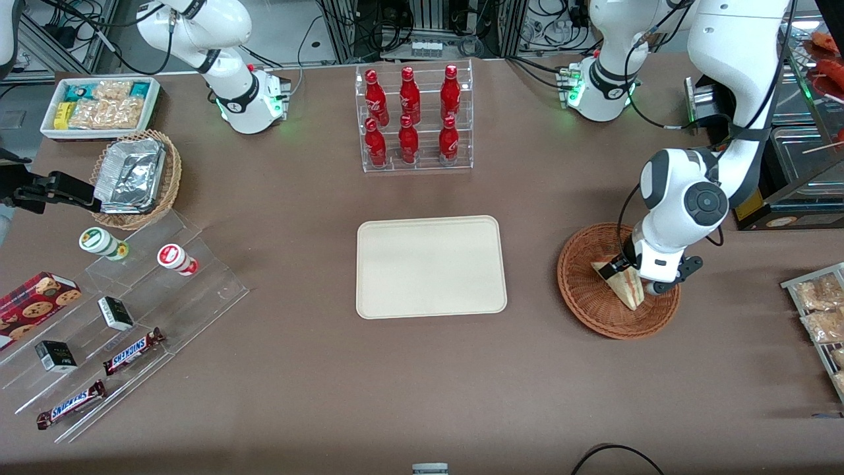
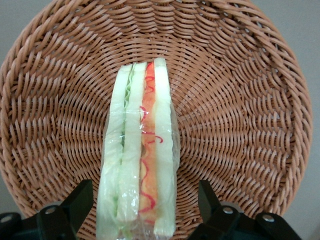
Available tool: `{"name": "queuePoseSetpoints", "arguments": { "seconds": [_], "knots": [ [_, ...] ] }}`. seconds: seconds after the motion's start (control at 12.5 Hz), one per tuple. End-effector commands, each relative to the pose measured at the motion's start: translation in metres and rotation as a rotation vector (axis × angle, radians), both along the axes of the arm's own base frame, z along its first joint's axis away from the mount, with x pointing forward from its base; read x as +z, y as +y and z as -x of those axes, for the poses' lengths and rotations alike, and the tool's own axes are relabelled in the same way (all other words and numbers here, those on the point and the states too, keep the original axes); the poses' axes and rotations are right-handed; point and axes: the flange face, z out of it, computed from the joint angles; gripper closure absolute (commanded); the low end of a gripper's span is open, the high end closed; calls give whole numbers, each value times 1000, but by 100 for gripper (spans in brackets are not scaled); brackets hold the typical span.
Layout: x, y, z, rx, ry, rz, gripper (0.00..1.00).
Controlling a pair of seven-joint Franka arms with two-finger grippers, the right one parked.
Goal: Place sandwich from basket to tray
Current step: 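Lower the left gripper and close it on the sandwich's wrapped end, then lift the sandwich and carry it toward the cream tray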
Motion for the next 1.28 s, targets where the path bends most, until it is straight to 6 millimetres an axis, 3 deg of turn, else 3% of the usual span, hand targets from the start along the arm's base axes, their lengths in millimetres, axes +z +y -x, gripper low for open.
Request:
{"name": "queuePoseSetpoints", "arguments": {
  "seconds": [0.0,0.24,0.4,0.56,0.88,1.04,1.2],
  "knots": [
    [3,1,-3,-12,-17,0,100],
    [14,2,-2,-50,-7,-1,100],
    [35,0,-7,-74,7,-3,100],
    [69,-11,-19,-94,45,-6,100],
    [119,-85,-27,-245,100,2,100],
    [122,-135,-24,-315,90,9,100],
    [110,-184,-20,-380,94,18,100]
  ]
}}
